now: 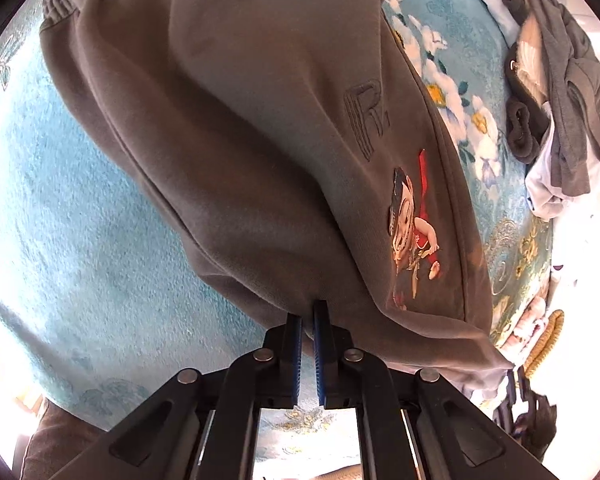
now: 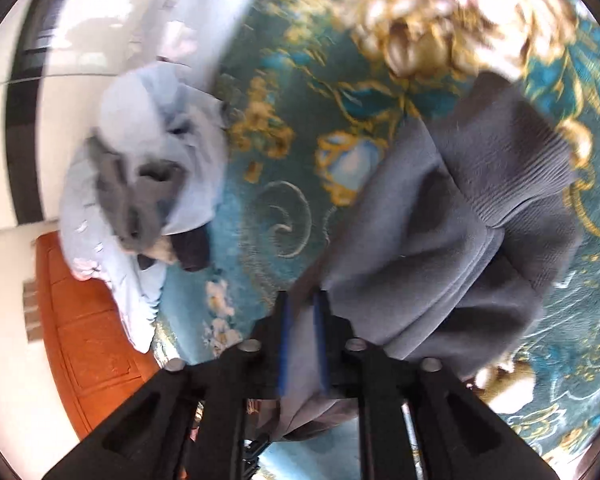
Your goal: Fold clothes
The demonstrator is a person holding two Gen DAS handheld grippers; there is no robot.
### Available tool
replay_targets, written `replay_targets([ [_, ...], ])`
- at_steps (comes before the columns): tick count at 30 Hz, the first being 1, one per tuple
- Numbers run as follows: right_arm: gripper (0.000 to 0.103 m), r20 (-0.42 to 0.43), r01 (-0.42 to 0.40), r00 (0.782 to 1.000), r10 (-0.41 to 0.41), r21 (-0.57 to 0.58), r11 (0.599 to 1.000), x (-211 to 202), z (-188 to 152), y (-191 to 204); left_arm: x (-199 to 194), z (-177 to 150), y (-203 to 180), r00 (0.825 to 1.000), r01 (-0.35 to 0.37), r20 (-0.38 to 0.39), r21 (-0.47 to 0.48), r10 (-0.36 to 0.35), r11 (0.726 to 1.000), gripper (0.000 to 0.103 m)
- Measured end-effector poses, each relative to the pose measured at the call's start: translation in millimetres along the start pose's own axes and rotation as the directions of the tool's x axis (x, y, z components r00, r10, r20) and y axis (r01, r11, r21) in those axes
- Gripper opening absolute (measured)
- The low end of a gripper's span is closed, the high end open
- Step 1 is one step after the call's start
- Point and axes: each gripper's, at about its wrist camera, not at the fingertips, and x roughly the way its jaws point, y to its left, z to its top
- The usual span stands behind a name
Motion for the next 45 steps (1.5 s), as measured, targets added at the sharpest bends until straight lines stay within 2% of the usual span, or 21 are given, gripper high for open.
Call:
replay_targets([
  [4, 0.019, 0.030, 0.044, 0.999, -0.043, -0.024, 0.999, -25.6, -25.8, -17.0, 1.5, -1.1, 1.5, 1.000, 0.021, -0.010, -0.039, -0.022, 0.999, 0.006],
  [10, 0.020, 0.026, 0.034, 0.999, -0.038, 0.162, 0.986, -22.3, -37.9, -67.7, 3.2, -4.2, -1.3, 1.000, 0.023, -0.016, -0.041, -0.024, 0.999, 0.006],
  [11, 0.022, 0.041, 0.020, 0.999, -0.028, 0.186, 0.982, -20.5, -34.9, -71.3, 3.5, -4.8, -1.5, 1.000, 0.023, -0.018, -0.043, -0.024, 0.999, 0.006],
  [13, 0.047, 0.053, 0.009, 0.998, -0.023, 0.242, 0.970, -14.5, -27.6, -77.8, 4.3, -5.9, -1.7, 0.999, 0.025, -0.021, -0.048, -0.026, 0.999, 0.006],
  [17, 0.047, 0.071, -0.005, 0.997, -0.018, 0.311, 0.950, -7.1, -16.1, -83.3, 4.9, -8.2, -4.2, 0.999, 0.025, -0.024, -0.056, -0.027, 0.998, 0.006],
  [18, 0.042, 0.073, 0.009, 0.997, -0.033, 0.311, 0.950, -7.3, -14.0, -81.7, 4.3, -9.0, -5.6, 0.999, 0.024, -0.021, -0.053, -0.025, 0.998, 0.006],
  [19, 0.022, 0.075, 0.009, 0.997, -0.033, 0.304, 0.953, -8.5, -13.1, -78.7, 3.0, -10.0, -7.6, 1.000, 0.022, -0.015, -0.047, -0.022, 0.999, 0.006],
  [20, 0.010, 0.087, -0.014, 0.996, -0.011, 0.277, 0.961, -14.6, -12.5, -72.5, 0.2, -11.9, -10.4, 1.000, 0.023, -0.005, -0.038, -0.024, 0.999, 0.006],
  [21, 0.006, 0.099, -0.036, 0.995, 0.012, 0.250, 0.968, -20.6, -12.0, -66.3, -4.0, -14.7, -13.9, 1.000, 0.029, 0.008, -0.026, -0.029, 0.999, 0.004],
  [23, 0.006, 0.122, -0.080, 0.991, 0.057, 0.193, 0.978, -32.8, -10.9, -54.0, -12.6, -20.2, -20.9, 0.999, 0.041, 0.034, -0.003, -0.041, 0.999, 0.003],
  [26, 0.005, 0.154, -0.148, 0.979, 0.132, 0.097, 0.984, -52.4, -10.2, -35.3, -50.0, -22.2, -36.4, 0.983, 0.147, 0.098, 0.075, -0.154, 0.986, 0.003],
  [28, 0.005, 0.176, -0.184, 0.967, 0.186, -0.025, 0.983, -70.9, -17.8, -25.7, -74.3, -20.5, -24.6, 0.973, 0.170, 0.127, 0.152, -0.190, 0.974, 0.003],
  [29, 0.005, 0.162, -0.136, 0.976, 0.144, -0.060, 0.989, -68.0, -21.1, -28.6, -77.2, -20.2, -21.8, 0.975, 0.158, 0.130, 0.180, -0.183, 0.971, 0.003],
  [31, 0.005, 0.078, 0.028, 0.997, -0.025, -0.038, 0.999, -39.9, -23.1, -51.7, -59.6, -17.3, -12.6, 0.990, 0.090, 0.097, 0.170, -0.107, 0.981, 0.003],
  [34, 0.005, 0.047, 0.059, 0.997, -0.063, 0.082, 0.995, -20.6, -27.9, -84.4, -20.2, -11.7, 4.0, 1.000, -0.013, 0.030, 0.093, 0.010, 0.996, 0.003],
  [36, 0.007, 0.027, 0.080, 0.996, -0.085, 0.148, 0.986, -9.2, -30.7, -103.6, -8.5, -13.2, 9.8, 0.999, -0.035, 0.019, 0.070, 0.034, 0.997, 0.003],
  [38, 0.007, 0.019, 0.101, 0.994, -0.104, 0.113, 0.988, -8.9, -30.9, -102.0, -2.2, -13.7, 12.6, 0.999, -0.045, 0.016, 0.059, 0.044, 0.997, 0.003],
  [41, 0.028, 0.019, 0.117, 0.993, -0.119, 0.071, 0.991, -15.7, -28.8, -99.9, -2.9, -9.9, 13.6, 0.999, -0.033, -0.006, 0.035, 0.033, 0.999, 0.004],
  [42, 0.046, 0.034, 0.093, 0.995, -0.096, 0.068, 0.993, -22.0, -28.6, -101.0, -5.2, -8.8, 12.9, 1.000, -0.024, -0.013, 0.034, 0.025, 0.999, 0.005],
  [43, 0.056, 0.058, 0.060, 0.996, -0.064, 0.072, 0.996, -30.0, -28.4, -101.7, -7.9, -7.9, 11.9, 1.000, -0.015, -0.020, 0.035, 0.016, 0.999, 0.006],
  [45, 0.058, 0.111, 0.006, 0.994, -0.015, 0.082, 0.997, -44.7, -28.7, -106.7, -14.2, -8.2, 10.4, 0.999, 0.000, -0.032, 0.037, 0.002, 0.999, 0.007],
])
